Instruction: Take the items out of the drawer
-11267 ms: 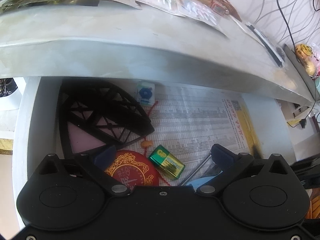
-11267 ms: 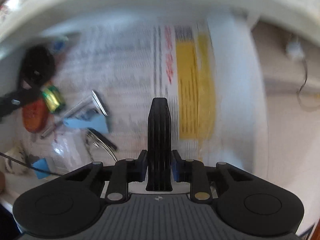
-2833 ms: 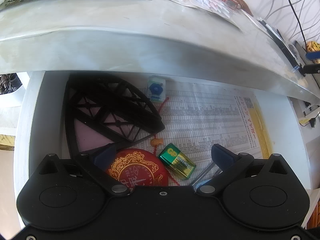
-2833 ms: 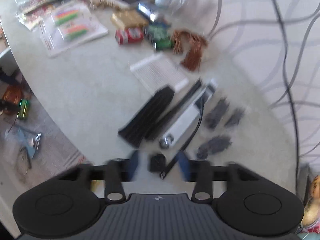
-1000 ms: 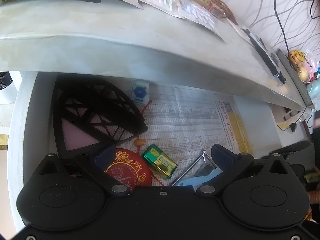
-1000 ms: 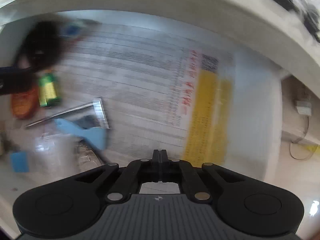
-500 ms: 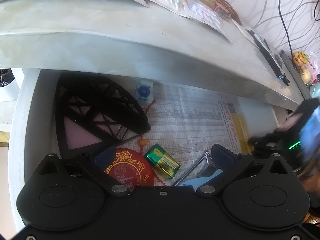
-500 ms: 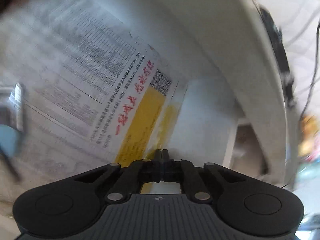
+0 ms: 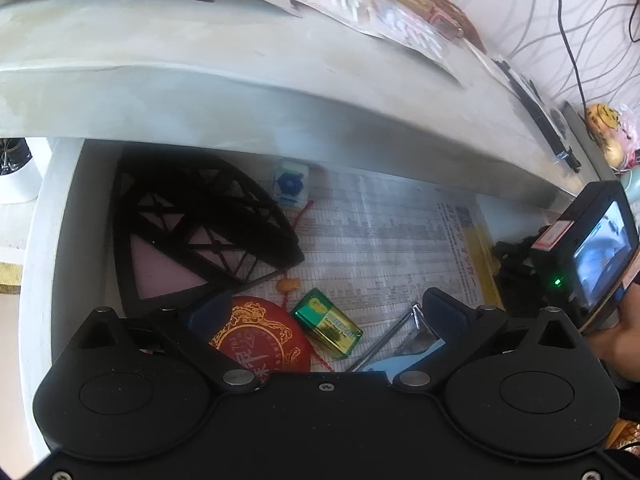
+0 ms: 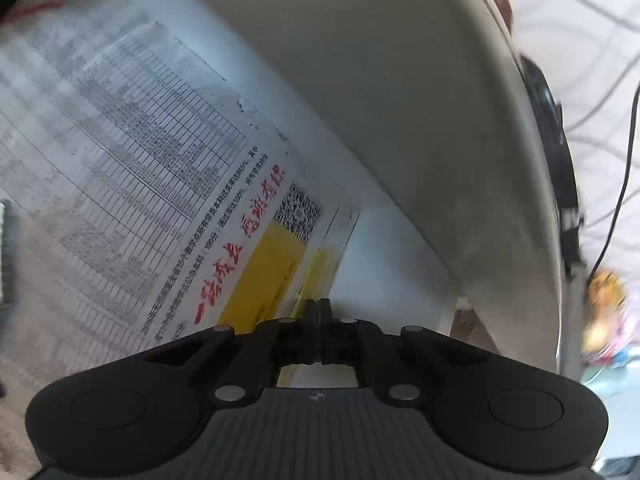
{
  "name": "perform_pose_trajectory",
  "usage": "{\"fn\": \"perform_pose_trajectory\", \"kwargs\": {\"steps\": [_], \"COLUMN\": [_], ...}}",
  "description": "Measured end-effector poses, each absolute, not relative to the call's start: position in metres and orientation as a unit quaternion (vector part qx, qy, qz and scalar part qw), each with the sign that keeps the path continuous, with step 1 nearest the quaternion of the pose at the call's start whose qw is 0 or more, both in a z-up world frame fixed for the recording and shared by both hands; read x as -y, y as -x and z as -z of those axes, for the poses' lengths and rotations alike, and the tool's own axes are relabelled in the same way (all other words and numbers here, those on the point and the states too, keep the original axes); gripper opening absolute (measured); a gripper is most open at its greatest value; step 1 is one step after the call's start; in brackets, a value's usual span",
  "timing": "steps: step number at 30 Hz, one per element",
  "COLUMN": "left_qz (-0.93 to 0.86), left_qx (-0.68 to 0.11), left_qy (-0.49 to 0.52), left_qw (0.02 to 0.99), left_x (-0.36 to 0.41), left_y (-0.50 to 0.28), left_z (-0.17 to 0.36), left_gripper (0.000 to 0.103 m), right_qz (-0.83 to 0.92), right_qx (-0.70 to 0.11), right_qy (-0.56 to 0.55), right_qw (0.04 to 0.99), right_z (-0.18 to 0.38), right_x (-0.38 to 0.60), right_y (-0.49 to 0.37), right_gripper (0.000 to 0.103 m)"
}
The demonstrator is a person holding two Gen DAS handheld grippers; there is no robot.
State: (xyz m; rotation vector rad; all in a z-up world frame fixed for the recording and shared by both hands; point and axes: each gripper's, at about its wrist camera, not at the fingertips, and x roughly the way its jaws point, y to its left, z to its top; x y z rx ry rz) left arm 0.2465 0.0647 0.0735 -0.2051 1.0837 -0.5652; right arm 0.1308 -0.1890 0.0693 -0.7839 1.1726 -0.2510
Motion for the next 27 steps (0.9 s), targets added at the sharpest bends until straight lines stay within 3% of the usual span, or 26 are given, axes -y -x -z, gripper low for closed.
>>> {"fn": "perform_pose_trajectory", "kwargs": {"steps": [3,8,9,12,13,24,27], "left_qz": [0.267,0.270,0.271,0.272,0.271,0.257,0.258], "left_qx": [-0.508,-0.508,-0.508,-0.507,-0.506,-0.508,-0.511], "left_qy": [0.097,0.096,0.094,0.089,0.088,0.086,0.089], "left_qw": [0.813,0.812,0.812,0.813,0.814,0.818,0.815], "left_x": [-0.065,-0.064,-0.063,-0.061,-0.061,-0.062,-0.063], "left_y": [-0.247,-0.247,-0.246,-0.245,-0.245,-0.246,-0.247], "left_z": [-0.074,-0.074,-0.074,-0.074,-0.074,-0.073,-0.072], "left_gripper": [0.103,0.103,0.103,0.103,0.103,0.103,0.103], "right_qz": [0.093,0.013,0.017,0.064,0.069,0.131,0.118], "right_qx": [-0.566,-0.625,-0.612,-0.509,-0.496,-0.412,-0.458], "right_qy": [0.301,0.127,0.147,0.341,0.375,0.586,0.552], "right_qw": [0.762,0.770,0.777,0.787,0.780,0.686,0.687], "right_z": [-0.087,-0.128,-0.134,-0.126,-0.119,-0.055,-0.073], "right_x": [0.204,0.236,0.233,0.208,0.204,0.200,0.202], "right_y": [-0.122,-0.097,-0.089,-0.072,-0.070,-0.018,-0.002], "right_gripper": [0.004,0.001,0.001,0.004,0.000,0.006,0.005]}}
